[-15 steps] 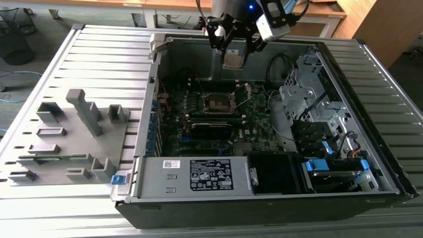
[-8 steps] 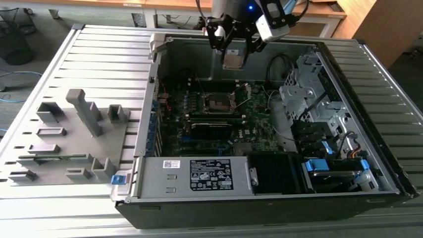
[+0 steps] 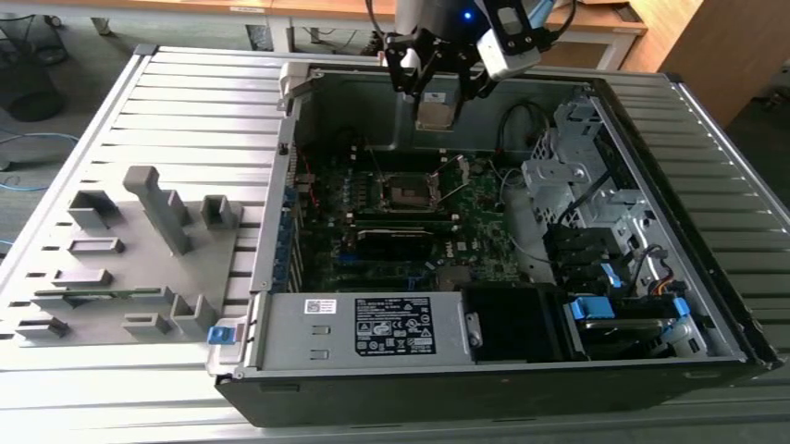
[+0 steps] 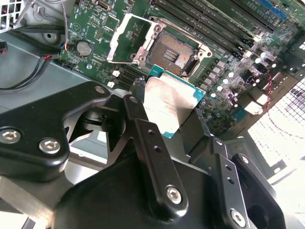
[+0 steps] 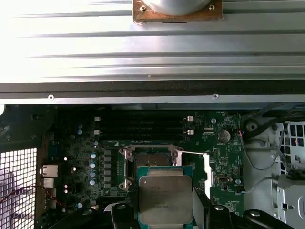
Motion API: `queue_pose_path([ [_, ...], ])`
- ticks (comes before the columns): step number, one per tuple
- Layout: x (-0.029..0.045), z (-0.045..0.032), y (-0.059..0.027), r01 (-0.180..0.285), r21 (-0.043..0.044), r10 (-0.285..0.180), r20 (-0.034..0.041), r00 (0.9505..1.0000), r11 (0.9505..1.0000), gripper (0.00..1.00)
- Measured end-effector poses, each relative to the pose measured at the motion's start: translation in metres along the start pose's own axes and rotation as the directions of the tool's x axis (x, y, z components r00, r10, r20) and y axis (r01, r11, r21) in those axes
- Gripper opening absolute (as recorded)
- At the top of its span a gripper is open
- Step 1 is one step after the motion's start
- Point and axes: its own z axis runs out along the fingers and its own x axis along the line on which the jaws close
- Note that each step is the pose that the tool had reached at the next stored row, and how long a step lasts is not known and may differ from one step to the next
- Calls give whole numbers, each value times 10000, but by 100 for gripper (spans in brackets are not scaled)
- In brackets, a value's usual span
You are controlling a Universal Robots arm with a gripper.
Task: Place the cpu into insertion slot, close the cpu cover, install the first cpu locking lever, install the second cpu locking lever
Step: 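Place the cpu into insertion slot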
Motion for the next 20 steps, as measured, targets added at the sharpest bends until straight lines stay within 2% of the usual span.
queue_pose_path([
  [20, -1, 48, -5, 0, 2, 0, 1, 10000, 10000, 54],
])
